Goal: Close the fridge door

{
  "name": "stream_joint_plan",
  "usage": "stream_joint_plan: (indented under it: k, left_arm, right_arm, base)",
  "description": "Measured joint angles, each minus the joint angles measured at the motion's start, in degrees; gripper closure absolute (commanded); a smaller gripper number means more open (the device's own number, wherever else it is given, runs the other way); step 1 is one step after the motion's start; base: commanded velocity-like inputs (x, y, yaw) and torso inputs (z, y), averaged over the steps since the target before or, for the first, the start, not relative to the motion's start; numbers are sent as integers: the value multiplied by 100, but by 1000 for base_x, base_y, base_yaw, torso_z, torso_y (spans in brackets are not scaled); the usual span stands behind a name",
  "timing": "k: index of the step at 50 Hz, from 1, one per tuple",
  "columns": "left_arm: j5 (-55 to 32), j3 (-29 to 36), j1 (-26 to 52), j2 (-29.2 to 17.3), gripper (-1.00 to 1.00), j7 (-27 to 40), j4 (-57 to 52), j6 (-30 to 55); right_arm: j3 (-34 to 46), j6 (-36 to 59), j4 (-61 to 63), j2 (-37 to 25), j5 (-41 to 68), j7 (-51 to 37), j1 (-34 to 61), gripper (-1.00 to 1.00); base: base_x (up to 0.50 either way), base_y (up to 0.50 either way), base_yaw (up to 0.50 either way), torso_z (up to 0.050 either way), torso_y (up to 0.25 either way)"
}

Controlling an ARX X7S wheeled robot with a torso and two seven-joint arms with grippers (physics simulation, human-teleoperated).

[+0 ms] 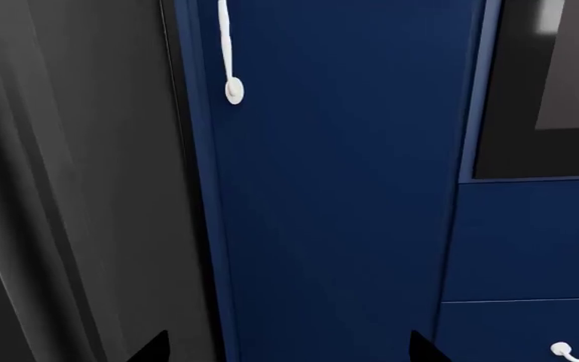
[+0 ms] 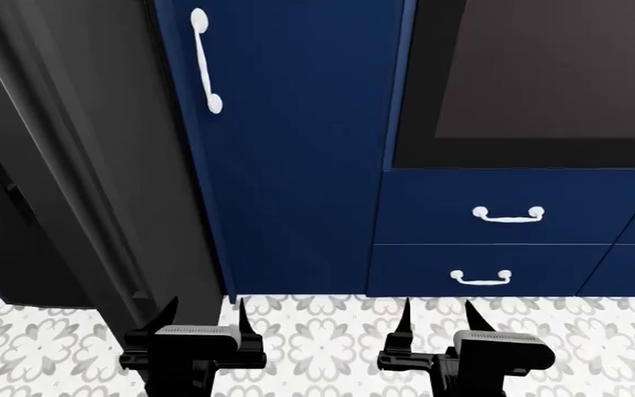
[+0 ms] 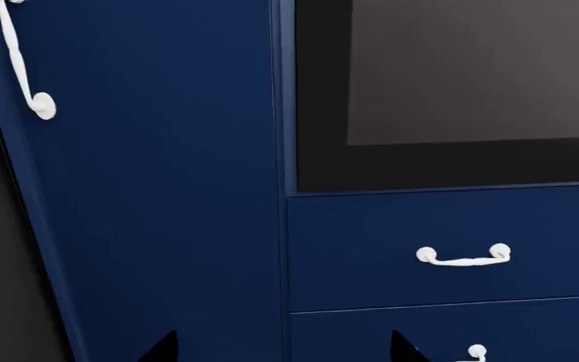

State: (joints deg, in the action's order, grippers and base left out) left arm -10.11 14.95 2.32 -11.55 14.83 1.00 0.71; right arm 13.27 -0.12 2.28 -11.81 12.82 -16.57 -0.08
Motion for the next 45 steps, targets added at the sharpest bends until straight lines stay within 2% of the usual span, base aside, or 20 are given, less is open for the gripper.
stream_joint_plan:
  k: [45]
  left_arm:
    - [-90,108,23,-87,-100,93,9,-25]
  right_arm:
    - [96,-11,10,-79,107,-109,21,-100]
  base:
    - [202,0,0,0,0]
